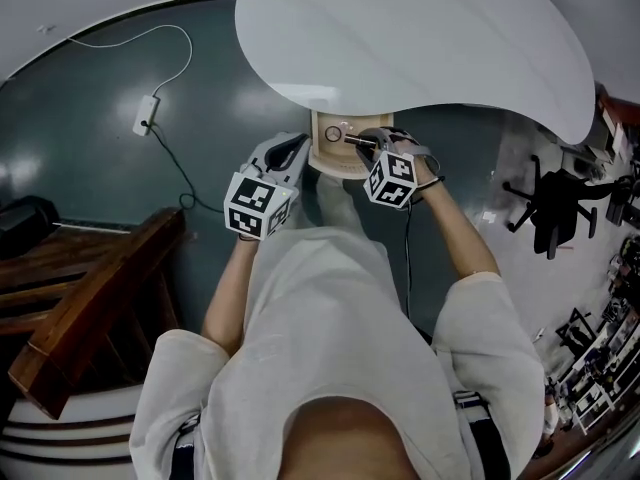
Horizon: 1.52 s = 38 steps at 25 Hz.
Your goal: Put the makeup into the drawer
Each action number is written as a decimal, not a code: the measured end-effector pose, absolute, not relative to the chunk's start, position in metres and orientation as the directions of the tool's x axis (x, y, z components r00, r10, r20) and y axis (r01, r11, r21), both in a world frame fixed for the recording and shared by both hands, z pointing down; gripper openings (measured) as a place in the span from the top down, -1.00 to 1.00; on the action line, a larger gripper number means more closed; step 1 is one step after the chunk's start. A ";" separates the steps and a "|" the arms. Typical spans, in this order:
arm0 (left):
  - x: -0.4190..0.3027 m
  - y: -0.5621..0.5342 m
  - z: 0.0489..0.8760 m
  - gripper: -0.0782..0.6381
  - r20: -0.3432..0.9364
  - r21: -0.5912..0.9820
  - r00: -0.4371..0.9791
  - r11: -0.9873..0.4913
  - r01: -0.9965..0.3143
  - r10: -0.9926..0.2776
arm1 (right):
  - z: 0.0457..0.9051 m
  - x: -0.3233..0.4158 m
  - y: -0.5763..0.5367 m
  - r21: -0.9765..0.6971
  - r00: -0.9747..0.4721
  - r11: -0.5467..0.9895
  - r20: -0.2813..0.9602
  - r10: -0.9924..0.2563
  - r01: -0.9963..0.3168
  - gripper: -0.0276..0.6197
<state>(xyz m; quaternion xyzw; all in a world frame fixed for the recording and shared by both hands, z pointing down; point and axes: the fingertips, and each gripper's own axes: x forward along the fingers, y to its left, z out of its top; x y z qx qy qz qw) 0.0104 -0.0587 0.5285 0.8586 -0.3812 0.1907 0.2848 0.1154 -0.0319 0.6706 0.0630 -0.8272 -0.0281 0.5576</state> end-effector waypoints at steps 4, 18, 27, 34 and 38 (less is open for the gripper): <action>-0.002 -0.052 0.541 0.74 0.560 0.354 0.622 -0.520 -0.777 -0.548 | 0.707 0.109 -0.022 0.117 -0.293 0.988 0.952 -0.082 0.105 0.64; -0.039 -0.037 0.590 0.74 0.607 0.412 0.588 -0.421 -0.808 -0.534 | 0.833 0.097 -0.033 0.018 -0.116 0.987 0.993 0.001 0.159 0.63; -0.053 -0.026 0.607 0.74 0.632 0.435 0.566 -0.363 -0.824 -0.529 | 0.873 0.092 -0.043 0.012 -0.047 0.979 0.999 -0.003 0.204 0.63; -0.061 -0.027 0.611 0.74 0.639 0.434 0.556 -0.348 -0.831 -0.532 | 0.887 0.095 -0.044 0.011 -0.027 0.983 1.000 -0.006 0.185 0.57; -0.061 -0.028 0.609 0.74 0.636 0.431 0.559 -0.356 -0.829 -0.532 | 0.886 0.098 -0.040 -0.021 -0.022 0.987 0.999 0.024 0.157 0.37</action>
